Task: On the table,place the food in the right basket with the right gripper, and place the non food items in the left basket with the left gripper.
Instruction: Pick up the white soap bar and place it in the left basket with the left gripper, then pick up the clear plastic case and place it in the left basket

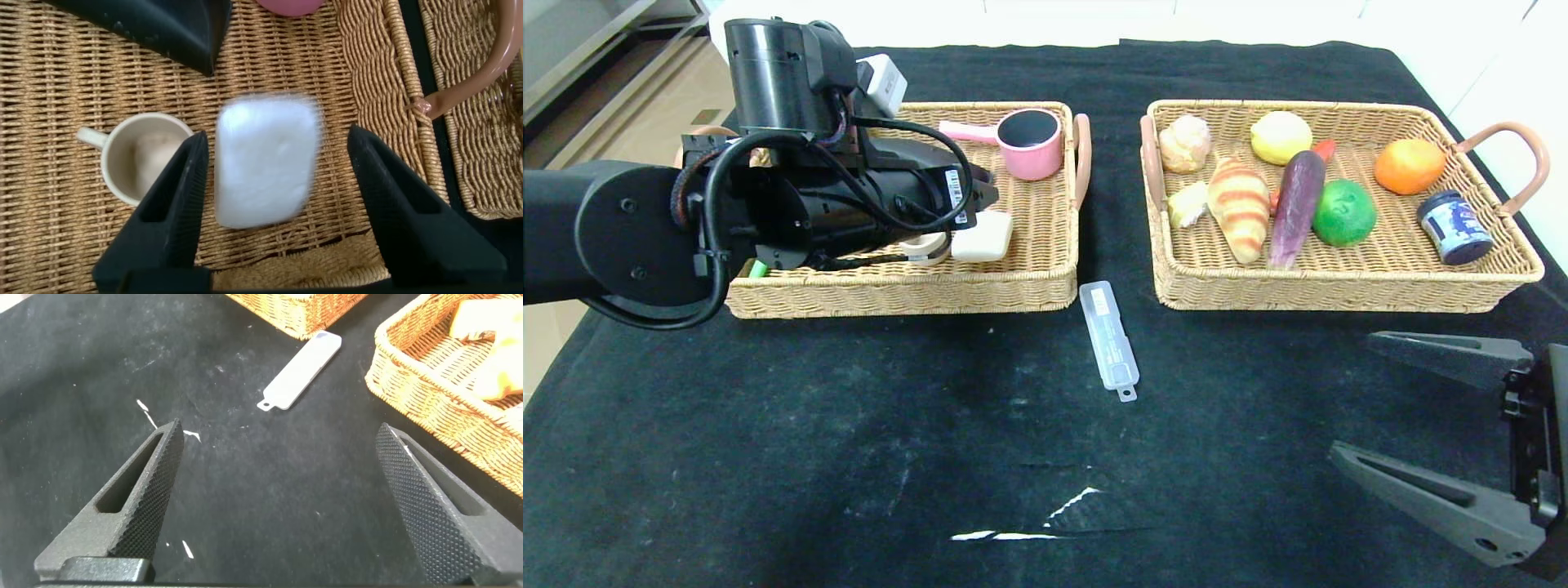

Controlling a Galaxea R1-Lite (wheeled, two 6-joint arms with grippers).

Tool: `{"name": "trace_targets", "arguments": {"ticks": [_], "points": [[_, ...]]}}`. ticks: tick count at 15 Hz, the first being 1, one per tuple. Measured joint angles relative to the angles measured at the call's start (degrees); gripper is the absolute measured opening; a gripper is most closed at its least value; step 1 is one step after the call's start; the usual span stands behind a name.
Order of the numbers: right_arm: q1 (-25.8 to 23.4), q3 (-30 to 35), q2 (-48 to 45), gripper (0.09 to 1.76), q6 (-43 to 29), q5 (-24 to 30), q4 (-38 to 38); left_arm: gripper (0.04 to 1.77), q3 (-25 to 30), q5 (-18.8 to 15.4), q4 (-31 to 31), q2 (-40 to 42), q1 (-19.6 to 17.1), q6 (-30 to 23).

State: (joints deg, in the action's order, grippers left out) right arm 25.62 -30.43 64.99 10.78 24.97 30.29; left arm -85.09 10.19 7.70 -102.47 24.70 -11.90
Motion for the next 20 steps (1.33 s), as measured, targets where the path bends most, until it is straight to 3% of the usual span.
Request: {"name": "trace_targets", "arguments": {"ticks": [7, 10, 14, 20], "points": [[-0.02, 0.15, 0.0, 1.71, 0.02, 0.11, -0.11, 1.53, 3.75, -0.66, -0.4, 3.25, 0.11, 1.73], [0.04, 0.2, -0.02, 1.71, 0.02, 0.15, -0.3, 1.59, 9.46, -3.72, -0.32, 7.79, 0.27, 2.83], [0.72, 0.48, 0.11, 1.71, 0.05, 0.17, -0.85, 1.64, 20.21, -12.45, 0.04, 16.24, 0.21, 5.12], [0.8, 0.99, 2.84, 1.71, 0.05, 0.17, -0.34, 1.68, 32.98, -14.15, 0.15, 24.94, -0.32, 9.7]]}}
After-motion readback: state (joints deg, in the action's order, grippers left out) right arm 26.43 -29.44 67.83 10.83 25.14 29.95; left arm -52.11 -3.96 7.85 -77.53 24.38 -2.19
